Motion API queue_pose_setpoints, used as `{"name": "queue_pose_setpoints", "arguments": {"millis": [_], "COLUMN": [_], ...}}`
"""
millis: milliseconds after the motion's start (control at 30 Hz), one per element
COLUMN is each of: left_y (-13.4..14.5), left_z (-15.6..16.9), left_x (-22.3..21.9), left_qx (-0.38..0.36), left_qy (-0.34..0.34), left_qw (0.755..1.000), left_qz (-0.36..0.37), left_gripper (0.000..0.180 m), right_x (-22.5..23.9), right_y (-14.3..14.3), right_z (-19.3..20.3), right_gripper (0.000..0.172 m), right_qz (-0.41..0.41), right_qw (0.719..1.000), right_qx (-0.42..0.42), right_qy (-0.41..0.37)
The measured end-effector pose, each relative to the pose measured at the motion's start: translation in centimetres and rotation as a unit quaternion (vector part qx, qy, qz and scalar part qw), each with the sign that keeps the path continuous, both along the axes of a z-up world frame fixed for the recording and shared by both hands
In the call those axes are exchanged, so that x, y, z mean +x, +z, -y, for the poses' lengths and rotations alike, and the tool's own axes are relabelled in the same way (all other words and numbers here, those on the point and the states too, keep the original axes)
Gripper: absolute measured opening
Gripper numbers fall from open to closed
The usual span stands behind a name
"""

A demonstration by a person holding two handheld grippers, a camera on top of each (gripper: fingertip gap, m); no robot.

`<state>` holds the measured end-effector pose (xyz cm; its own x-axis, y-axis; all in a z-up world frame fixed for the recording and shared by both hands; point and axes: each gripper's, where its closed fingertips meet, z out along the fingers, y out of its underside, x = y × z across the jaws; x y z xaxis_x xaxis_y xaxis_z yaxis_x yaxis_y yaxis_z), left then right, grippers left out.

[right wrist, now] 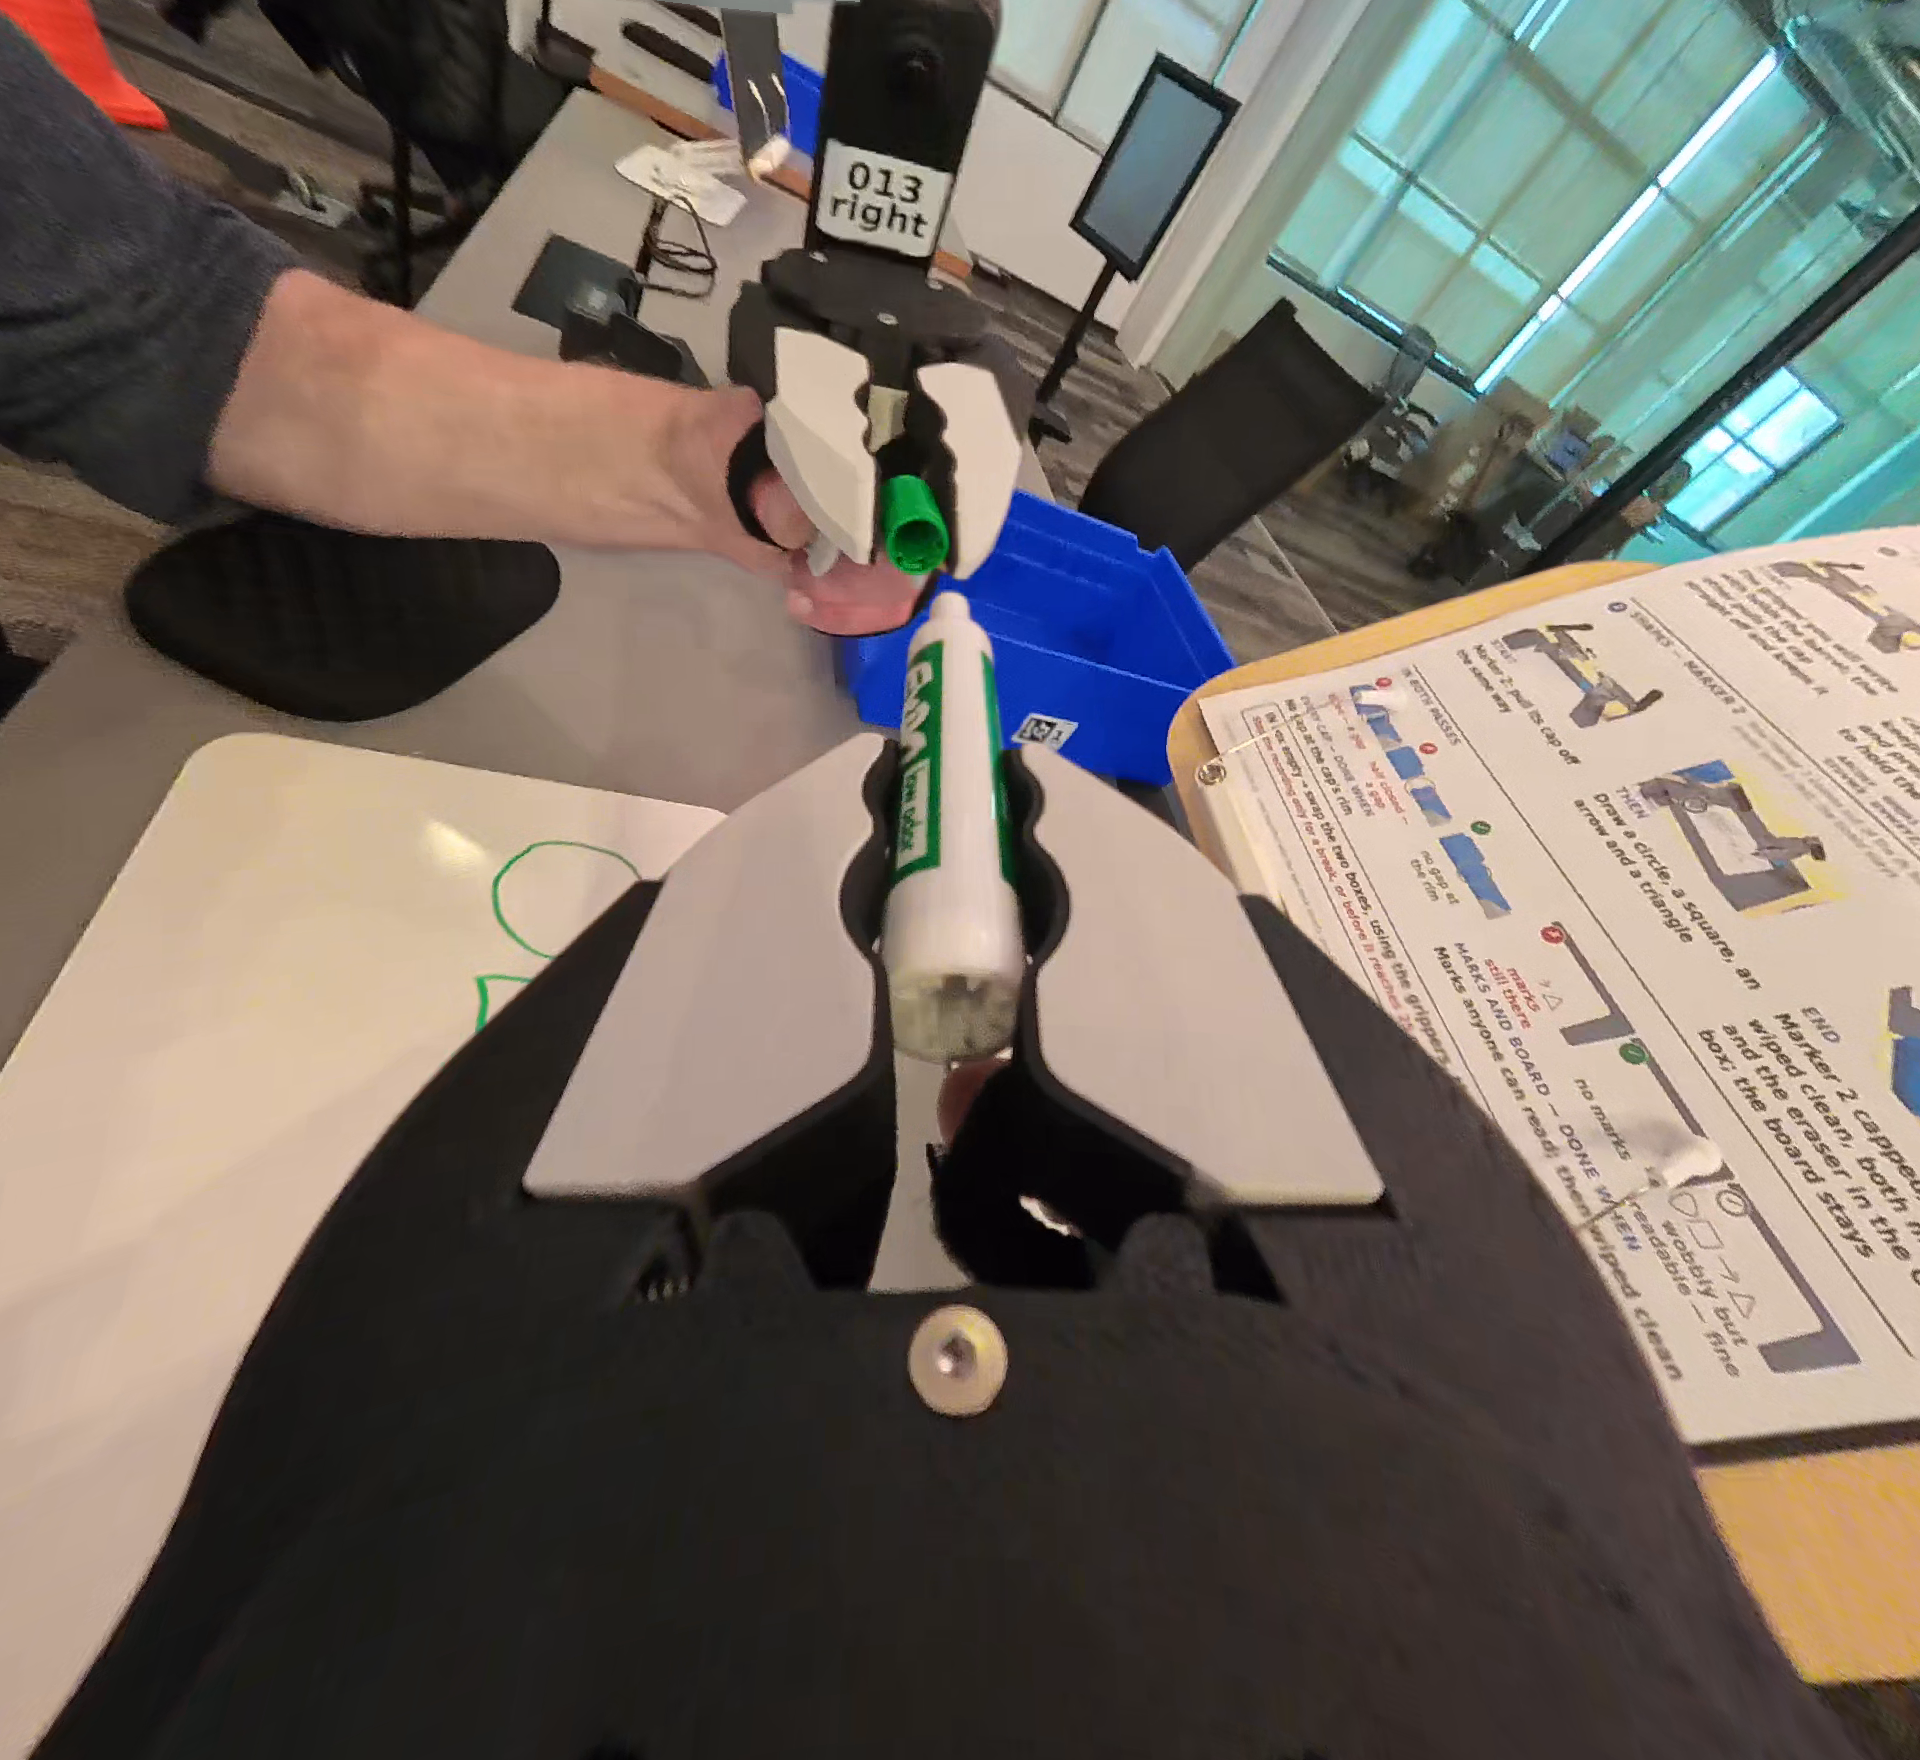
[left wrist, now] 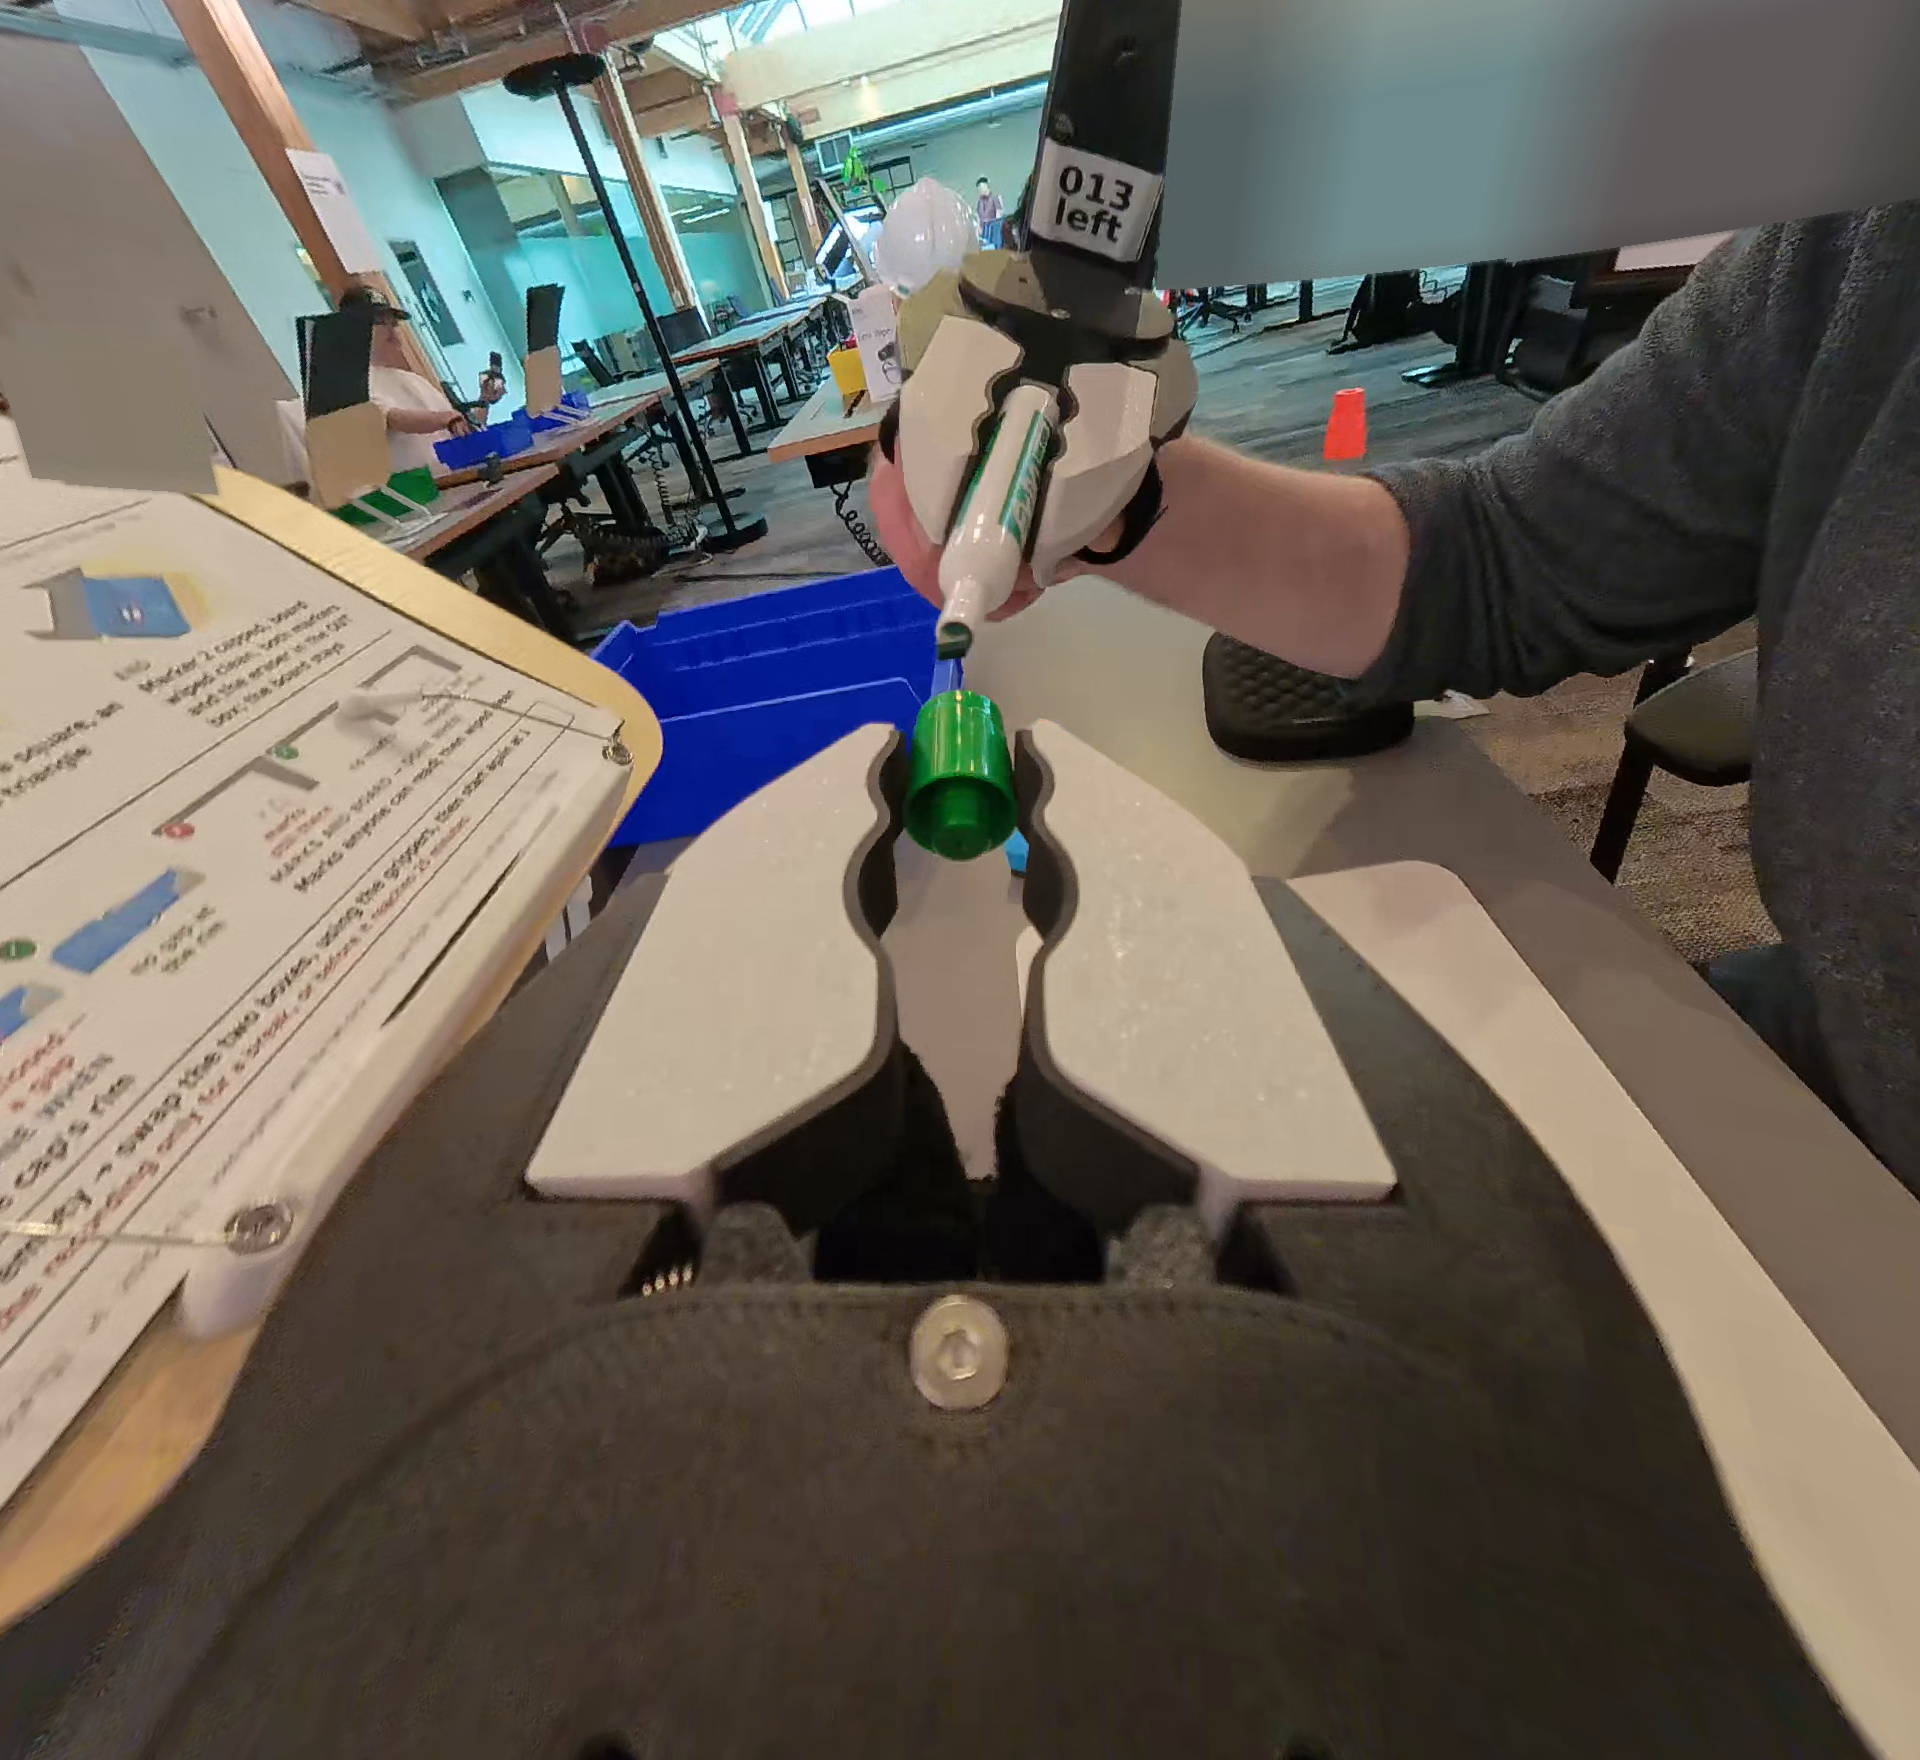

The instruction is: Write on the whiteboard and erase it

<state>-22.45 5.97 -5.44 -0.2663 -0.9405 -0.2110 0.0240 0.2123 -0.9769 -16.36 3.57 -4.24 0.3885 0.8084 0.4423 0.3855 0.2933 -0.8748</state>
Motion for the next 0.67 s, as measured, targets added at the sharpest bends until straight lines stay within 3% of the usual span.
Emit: {"name": "queue_pose_setpoints", "arguments": {"millis": [667], "left_y": [-1.5], "left_z": [1.7], "left_x": [4.8], "left_qx": [0.022], "left_qy": [-0.03], "left_qw": [0.999], "left_qz": [-0.031], "left_gripper": [0.02], "right_x": [1.0], "right_y": [-2.1], "right_z": [0.5], "right_gripper": [0.02], "right_qz": [-0.032], "right_qw": [0.999], "right_qx": [-0.012], "right_qy": [0.032]}}
